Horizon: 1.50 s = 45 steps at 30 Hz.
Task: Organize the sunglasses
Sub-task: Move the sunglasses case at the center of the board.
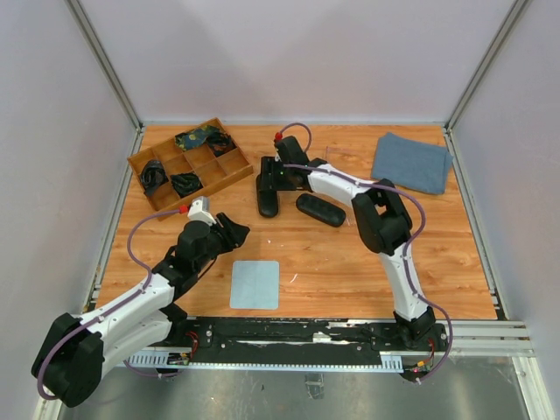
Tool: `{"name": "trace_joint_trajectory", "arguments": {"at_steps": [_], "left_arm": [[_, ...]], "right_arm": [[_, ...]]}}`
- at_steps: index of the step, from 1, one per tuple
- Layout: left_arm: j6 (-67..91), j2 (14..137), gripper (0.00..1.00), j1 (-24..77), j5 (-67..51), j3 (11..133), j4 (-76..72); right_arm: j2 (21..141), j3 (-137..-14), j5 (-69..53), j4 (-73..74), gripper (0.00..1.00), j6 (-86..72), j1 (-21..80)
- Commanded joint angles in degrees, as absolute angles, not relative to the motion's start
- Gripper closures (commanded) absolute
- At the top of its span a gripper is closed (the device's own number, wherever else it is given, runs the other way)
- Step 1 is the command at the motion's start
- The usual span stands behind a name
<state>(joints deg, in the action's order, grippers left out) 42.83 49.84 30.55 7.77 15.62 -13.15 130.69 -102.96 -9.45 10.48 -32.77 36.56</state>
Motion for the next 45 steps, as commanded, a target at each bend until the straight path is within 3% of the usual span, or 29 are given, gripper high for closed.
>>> {"name": "trace_joint_trajectory", "arguments": {"at_steps": [1,9,10,12,14,18,26,45], "left_arm": [[41.08,48.98,0.44,30.04,8.87,15.34,-14.41],[39.63,48.72,0.21,29.97,8.18,15.86,-15.05],[39.55,48.79,0.17,29.99,7.66,15.98,-15.33],[39.45,49.17,0.06,29.98,6.75,16.26,-15.91],[39.57,49.85,0.01,29.98,5.56,16.24,-17.3],[40.0,51.73,0.0,30.0,2.79,16.17,-20.84],[39.1,55.54,0.0,30.1,0.16,17.79,-23.95],[37.21,54.96,0.0,30.04,-2.69,14.88,-28.99]], "right_arm": [[119.14,-94.97,-10.12,2.6,0.3,-29.14,34.94],[103.51,-80.91,-12.24,-2.49,0.19,-26.37,32.59],[101.39,-78.8,-12.57,-2.72,0.16,-25.87,32.21],[95.95,-72.31,-11.78,-4.21,0.01,-22.45,32.07],[90.08,-64.56,-10.38,-7.46,0.02,-19.56,31.96],[82.71,-57.93,-11.37,-4.23,0.02,-13.43,30.28],[79.47,-56.11,1.03,8.53,0.02,-0.08,30.56],[99.97,-71.85,-10.15,21.95,0.02,12.19,27.15]]}}
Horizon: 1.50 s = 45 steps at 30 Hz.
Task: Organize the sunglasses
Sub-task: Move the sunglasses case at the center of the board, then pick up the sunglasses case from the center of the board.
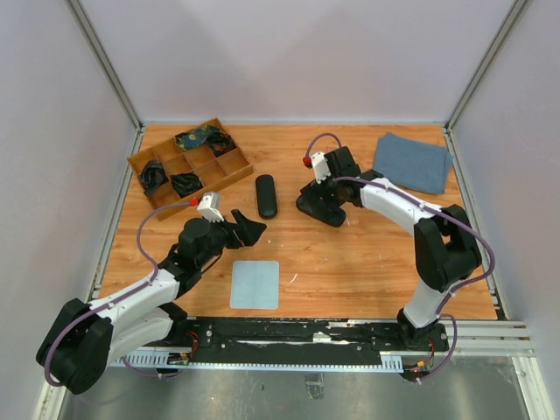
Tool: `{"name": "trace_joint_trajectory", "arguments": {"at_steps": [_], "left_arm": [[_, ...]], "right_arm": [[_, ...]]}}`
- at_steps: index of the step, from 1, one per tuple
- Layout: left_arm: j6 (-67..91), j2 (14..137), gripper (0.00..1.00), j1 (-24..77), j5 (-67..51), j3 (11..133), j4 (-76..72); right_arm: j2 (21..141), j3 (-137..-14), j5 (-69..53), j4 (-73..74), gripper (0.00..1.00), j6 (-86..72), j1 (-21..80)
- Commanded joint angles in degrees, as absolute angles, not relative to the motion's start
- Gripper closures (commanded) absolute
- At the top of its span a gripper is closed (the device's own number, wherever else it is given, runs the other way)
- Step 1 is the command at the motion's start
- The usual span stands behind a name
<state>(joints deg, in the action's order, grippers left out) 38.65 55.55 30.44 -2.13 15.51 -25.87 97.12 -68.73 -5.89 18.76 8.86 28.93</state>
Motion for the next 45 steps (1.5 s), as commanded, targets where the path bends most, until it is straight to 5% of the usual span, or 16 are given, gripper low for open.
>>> {"name": "trace_joint_trajectory", "arguments": {"at_steps": [1,22,45], "left_arm": [[37.06,55.2,0.0,30.06,-2.64,14.98,-29.0],[35.29,57.59,0.0,30.03,-1.72,16.34,-27.86],[35.57,58.11,0.0,30.01,-1.61,15.86,-28.48]], "right_arm": [[100.78,-72.46,-10.96,21.98,0.02,12.43,26.96],[108.89,-76.87,-13.01,22.03,0.03,13.96,25.87],[109.08,-76.53,-14.06,21.31,0.43,10.67,25.39]]}}
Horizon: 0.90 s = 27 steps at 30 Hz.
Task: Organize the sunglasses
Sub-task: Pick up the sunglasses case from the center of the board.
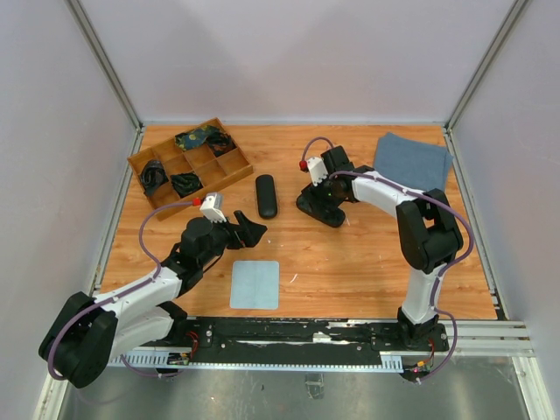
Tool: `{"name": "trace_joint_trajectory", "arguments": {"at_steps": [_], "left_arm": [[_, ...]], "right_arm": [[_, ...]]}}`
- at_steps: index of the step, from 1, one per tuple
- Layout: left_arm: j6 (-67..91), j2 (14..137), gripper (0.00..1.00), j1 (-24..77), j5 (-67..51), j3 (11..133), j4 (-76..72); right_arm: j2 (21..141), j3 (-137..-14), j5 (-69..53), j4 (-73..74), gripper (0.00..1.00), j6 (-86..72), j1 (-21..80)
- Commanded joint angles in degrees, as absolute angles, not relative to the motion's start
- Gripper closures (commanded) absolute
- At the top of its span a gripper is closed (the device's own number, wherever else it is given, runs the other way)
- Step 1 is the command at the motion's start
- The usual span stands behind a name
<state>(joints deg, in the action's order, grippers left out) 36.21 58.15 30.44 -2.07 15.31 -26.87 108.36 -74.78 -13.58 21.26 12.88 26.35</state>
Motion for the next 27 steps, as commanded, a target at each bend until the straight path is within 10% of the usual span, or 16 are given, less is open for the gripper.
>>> {"name": "trace_joint_trajectory", "arguments": {"at_steps": [1,11,27], "left_arm": [[35.57,58.02,0.0,30.05,-1.6,15.82,-28.48],[36.07,56.68,0.0,30.05,-1.85,14.83,-28.64],[36.21,51.31,0.0,30.0,-1.05,13.13,-25.64]], "right_arm": [[108.95,-76.52,-14.06,21.41,0.44,9.91,25.4],[104.79,-72.14,-7.06,19.51,0.47,-7.0,28.57],[103.03,-73.85,5.87,24.01,0.13,-15.61,35.02]]}}
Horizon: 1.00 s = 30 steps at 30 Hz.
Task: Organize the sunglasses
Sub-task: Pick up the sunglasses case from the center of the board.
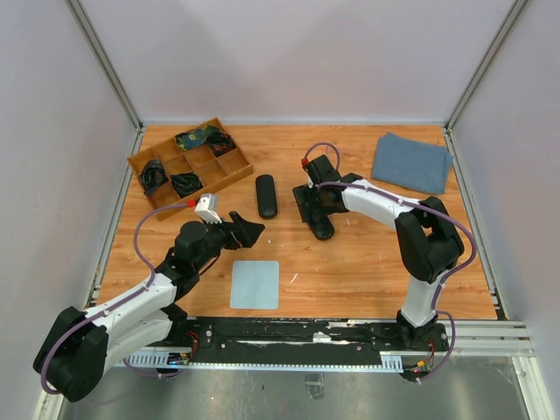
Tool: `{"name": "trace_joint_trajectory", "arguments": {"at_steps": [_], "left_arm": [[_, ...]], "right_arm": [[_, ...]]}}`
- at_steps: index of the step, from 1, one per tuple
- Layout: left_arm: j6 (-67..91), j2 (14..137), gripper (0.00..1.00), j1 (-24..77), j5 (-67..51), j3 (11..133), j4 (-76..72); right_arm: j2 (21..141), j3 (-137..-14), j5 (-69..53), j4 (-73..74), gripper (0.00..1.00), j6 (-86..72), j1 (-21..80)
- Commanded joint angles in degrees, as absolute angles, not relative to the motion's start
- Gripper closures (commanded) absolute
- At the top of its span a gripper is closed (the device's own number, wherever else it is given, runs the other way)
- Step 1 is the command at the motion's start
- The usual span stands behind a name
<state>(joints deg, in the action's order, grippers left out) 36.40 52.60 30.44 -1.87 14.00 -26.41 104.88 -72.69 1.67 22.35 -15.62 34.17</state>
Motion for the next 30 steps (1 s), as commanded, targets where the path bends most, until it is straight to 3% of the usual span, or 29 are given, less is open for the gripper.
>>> {"name": "trace_joint_trajectory", "arguments": {"at_steps": [1,7,30], "left_arm": [[36.21,51.11,0.0,30.05,-1.04,13.12,-25.52],[36.21,50.93,0.0,30.03,-0.81,13.16,-25.44],[35.95,52.55,0.0,29.98,-1.01,13.96,-25.97]], "right_arm": [[102.75,-73.8,6.6,23.85,0.12,-14.24,35.06],[101.78,-73.13,4.16,22.08,0.07,-4.1,34.05],[106.92,-74.98,-1.1,21.52,0.13,-6.6,33.45]]}}
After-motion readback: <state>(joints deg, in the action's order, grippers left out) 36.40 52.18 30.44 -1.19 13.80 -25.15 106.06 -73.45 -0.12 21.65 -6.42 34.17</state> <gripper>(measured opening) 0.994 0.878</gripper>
